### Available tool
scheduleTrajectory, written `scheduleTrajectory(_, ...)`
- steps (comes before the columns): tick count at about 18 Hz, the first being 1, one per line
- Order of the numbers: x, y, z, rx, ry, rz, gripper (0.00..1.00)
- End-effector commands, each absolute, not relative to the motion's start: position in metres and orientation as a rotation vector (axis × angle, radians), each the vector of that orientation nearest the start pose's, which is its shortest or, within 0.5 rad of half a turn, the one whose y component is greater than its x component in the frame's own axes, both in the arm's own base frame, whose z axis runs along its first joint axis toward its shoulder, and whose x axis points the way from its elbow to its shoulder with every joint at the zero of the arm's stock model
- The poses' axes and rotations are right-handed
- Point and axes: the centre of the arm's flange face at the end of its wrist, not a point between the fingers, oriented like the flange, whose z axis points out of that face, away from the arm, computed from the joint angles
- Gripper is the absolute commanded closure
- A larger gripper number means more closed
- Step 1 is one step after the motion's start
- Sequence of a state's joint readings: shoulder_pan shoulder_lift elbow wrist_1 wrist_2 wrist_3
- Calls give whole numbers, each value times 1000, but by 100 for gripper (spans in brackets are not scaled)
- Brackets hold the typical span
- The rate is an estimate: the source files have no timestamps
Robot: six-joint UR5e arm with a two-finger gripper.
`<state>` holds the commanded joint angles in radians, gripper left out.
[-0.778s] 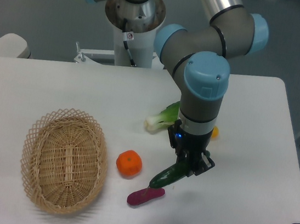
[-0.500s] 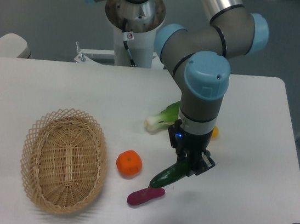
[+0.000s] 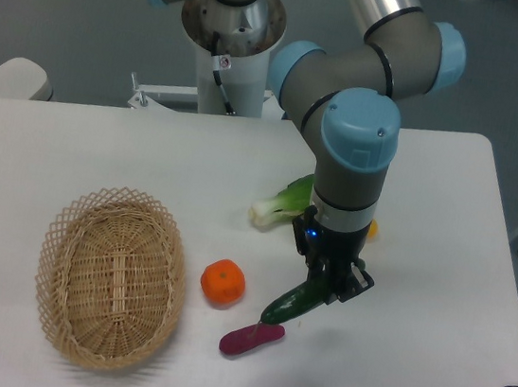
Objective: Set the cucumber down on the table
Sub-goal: 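Hold the green cucumber in the gripper just above the table, then move the held cucumber away from the basket and lower it onto the table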
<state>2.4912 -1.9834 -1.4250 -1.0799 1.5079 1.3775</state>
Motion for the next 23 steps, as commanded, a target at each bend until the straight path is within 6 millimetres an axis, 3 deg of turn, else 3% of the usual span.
scheduleTrajectory(7,-451,510,369,-2928,719,282,64)
scheduleTrajectory(11,-458,497,351,-2930,838,266,64)
scheduleTrajectory(16,-480,491,314,-2913,972,231,64)
scheduleTrajectory(23,-500,487,253,-2934,971,155,64)
